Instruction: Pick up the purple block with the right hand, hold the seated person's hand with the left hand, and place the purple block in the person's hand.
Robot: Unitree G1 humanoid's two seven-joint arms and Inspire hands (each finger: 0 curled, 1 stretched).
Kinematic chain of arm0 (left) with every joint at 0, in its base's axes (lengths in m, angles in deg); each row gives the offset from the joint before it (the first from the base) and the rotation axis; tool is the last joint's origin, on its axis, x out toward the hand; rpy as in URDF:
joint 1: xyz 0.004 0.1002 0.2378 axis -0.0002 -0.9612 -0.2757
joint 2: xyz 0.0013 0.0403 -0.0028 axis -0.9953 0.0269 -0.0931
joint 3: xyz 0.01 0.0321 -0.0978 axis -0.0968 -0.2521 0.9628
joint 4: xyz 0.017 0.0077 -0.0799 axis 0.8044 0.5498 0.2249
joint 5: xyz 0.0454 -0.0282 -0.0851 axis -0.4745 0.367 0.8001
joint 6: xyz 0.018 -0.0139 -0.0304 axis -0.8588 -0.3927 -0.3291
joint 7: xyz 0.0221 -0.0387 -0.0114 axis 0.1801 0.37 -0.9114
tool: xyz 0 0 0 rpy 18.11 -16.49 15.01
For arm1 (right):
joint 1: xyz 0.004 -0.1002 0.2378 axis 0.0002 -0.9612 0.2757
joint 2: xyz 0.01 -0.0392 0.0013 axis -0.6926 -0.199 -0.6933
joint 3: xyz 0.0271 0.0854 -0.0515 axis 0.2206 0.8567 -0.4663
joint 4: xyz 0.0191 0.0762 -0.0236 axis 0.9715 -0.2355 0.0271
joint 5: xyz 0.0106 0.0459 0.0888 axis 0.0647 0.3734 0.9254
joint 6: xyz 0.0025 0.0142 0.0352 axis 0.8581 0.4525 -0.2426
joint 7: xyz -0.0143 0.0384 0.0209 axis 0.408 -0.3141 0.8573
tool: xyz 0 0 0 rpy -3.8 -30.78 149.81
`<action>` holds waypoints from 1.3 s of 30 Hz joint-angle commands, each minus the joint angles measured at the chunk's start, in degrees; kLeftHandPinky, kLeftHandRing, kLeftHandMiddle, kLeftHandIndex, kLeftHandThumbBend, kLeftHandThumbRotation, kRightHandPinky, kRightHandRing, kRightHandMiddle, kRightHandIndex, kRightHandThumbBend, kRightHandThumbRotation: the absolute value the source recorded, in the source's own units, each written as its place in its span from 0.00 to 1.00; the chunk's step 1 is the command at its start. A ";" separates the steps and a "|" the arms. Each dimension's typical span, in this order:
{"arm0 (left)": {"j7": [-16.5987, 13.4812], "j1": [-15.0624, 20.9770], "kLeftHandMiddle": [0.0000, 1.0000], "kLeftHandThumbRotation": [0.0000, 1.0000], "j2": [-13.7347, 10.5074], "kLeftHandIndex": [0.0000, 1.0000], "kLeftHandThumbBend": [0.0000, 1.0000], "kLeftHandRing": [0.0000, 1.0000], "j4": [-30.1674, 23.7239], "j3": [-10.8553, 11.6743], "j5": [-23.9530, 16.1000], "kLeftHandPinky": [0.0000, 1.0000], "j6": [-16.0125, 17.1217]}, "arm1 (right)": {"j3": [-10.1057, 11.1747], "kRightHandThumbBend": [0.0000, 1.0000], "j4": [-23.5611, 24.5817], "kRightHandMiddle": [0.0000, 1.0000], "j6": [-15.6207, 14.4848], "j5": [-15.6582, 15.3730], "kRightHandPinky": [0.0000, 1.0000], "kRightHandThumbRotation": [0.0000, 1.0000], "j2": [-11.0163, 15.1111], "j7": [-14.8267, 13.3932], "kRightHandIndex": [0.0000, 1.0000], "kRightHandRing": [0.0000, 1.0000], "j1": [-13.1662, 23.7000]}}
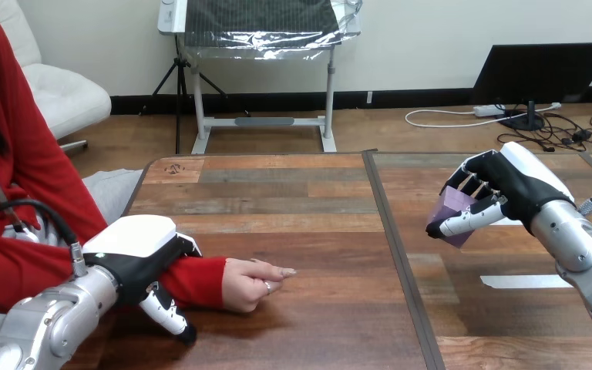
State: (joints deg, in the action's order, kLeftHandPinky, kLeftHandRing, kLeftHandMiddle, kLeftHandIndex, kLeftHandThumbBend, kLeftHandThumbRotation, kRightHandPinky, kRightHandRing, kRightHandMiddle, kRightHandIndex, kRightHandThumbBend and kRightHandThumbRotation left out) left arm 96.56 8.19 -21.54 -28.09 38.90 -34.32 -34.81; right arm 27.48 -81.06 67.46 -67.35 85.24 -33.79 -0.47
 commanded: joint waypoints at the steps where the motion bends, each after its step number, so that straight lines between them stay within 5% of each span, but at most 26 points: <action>1: 0.03 1.20 0.73 0.19 -3.20 0.71 0.90 0.70 0.07 0.29 -0.61 0.61 -1.07 | 1.49 0.83 2.35 0.46 0.36 1.18 0.40 0.00 0.69 -0.81 0.49 0.42 3.05; 23: 0.32 1.42 0.68 0.07 -3.11 0.67 0.87 0.66 0.68 0.18 1.57 0.58 -0.84 | 1.16 0.84 2.17 0.46 0.26 0.78 0.40 0.00 0.55 -1.40 0.50 0.43 3.05; 39: -0.07 1.46 0.53 0.00 -1.54 0.53 0.83 0.48 1.76 0.86 6.12 0.41 -0.17 | 1.44 0.84 1.98 0.46 0.30 1.07 0.41 0.00 0.56 -1.35 0.50 0.43 2.92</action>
State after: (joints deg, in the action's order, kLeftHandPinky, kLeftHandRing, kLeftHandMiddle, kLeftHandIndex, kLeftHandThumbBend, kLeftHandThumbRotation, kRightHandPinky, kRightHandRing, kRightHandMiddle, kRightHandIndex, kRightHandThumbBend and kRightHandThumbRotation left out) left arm 97.36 8.09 -22.45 -27.79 38.92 -29.29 -35.01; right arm 27.48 -81.04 67.29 -67.33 85.24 -33.80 -0.47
